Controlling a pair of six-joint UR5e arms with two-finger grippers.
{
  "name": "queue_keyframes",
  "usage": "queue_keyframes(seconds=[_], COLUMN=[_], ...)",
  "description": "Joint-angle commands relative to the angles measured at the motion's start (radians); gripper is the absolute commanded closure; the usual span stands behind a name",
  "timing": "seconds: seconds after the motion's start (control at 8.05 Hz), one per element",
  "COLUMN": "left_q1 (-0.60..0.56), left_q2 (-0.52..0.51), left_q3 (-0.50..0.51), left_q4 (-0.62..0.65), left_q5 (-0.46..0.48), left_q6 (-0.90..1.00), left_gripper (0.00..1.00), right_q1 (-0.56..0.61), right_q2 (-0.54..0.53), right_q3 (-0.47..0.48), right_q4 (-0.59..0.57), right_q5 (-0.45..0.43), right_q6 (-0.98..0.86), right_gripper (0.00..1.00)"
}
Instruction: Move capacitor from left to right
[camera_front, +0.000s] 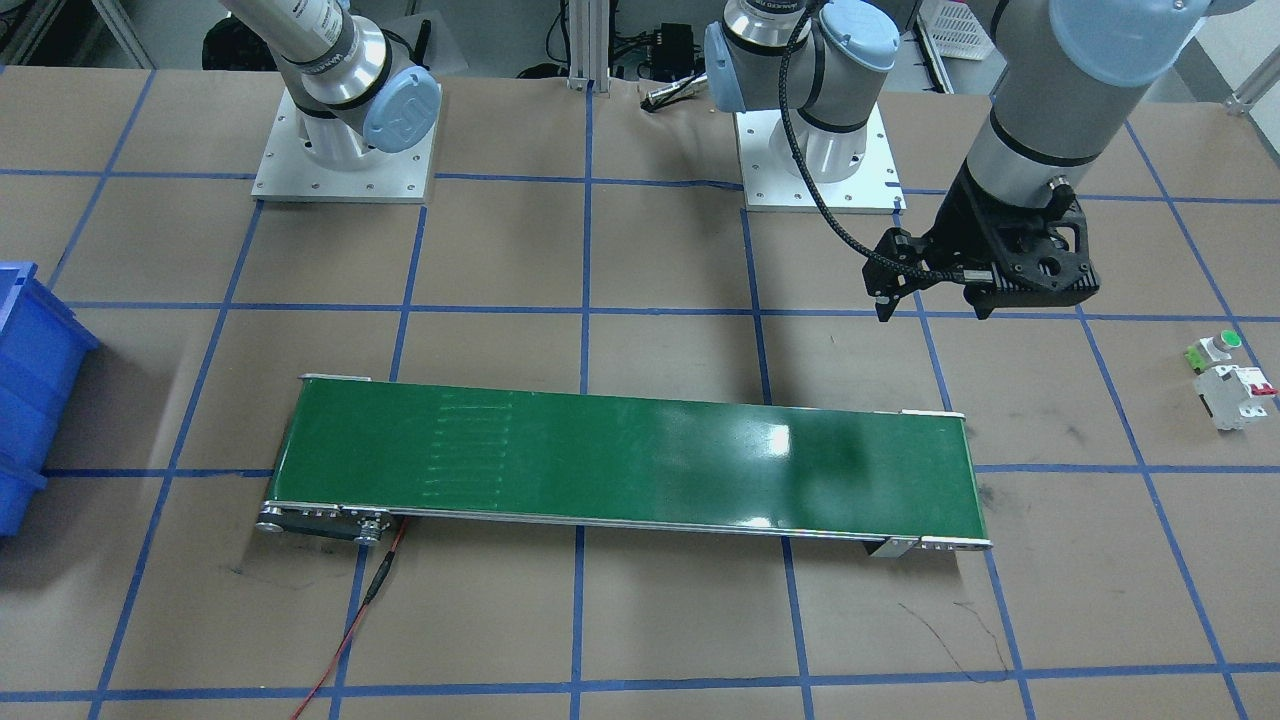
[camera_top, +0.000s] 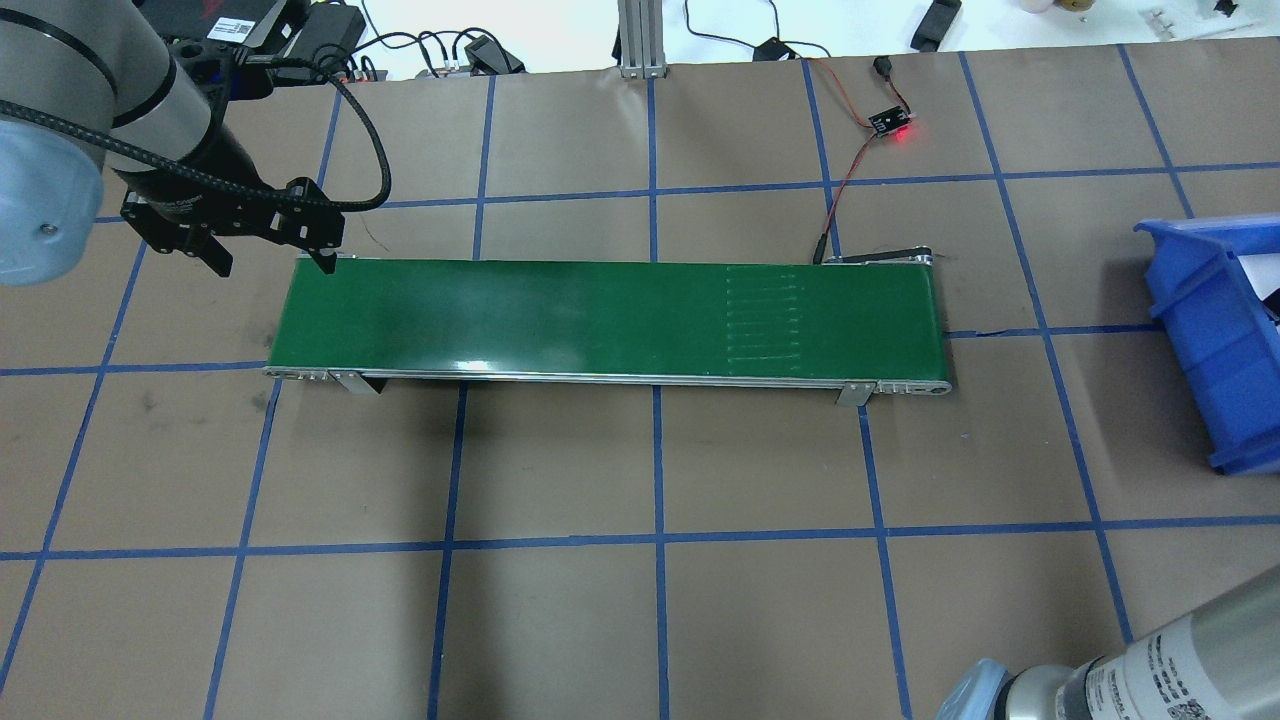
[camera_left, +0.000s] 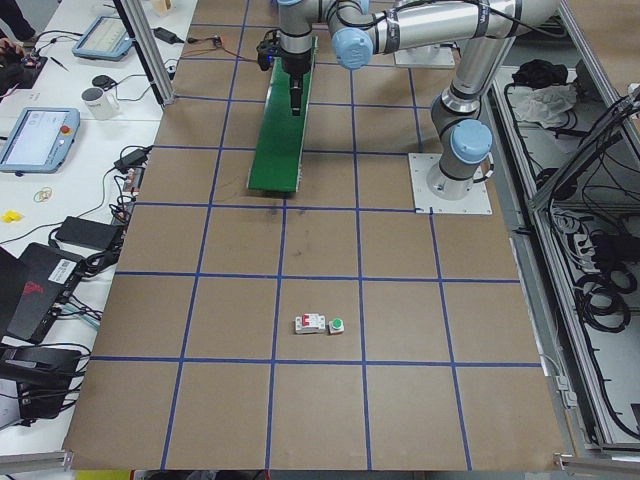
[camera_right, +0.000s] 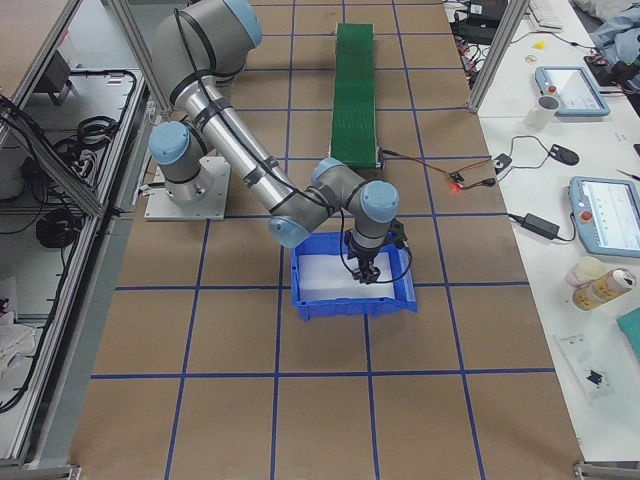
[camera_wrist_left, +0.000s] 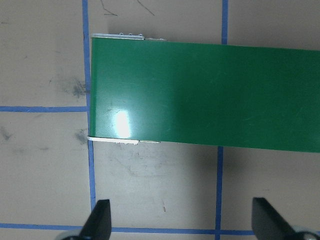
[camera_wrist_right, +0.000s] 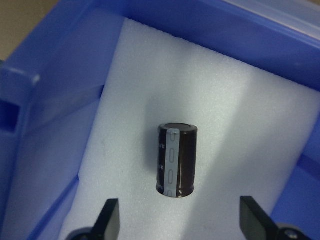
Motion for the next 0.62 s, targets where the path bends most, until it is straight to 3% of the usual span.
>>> queue_keyframes(seconds=[0.0,0.25,0.5], left_q1=[0.0,0.0,0.0], left_q2=[0.0,0.005,0.005], left_q3=[0.0,0.0,0.0], left_q4=[0.0,0.0,0.0], left_q5=[0.001,0.002,-0.001], left_q6=[0.0,0.002,0.002], left_gripper=[0.0,0.0,0.0], right_q1=[0.001,0.029,0.134], right_q2=[-0.106,-0.255,-0.404], right_q3=[0.001,-0.013,-0.019], right_q4=[0.05,0.277,0.454], right_q5=[0.008,0.034,0.041], right_q6=[0.015,0.117,0.287], right_gripper=[0.0,0.0,0.0])
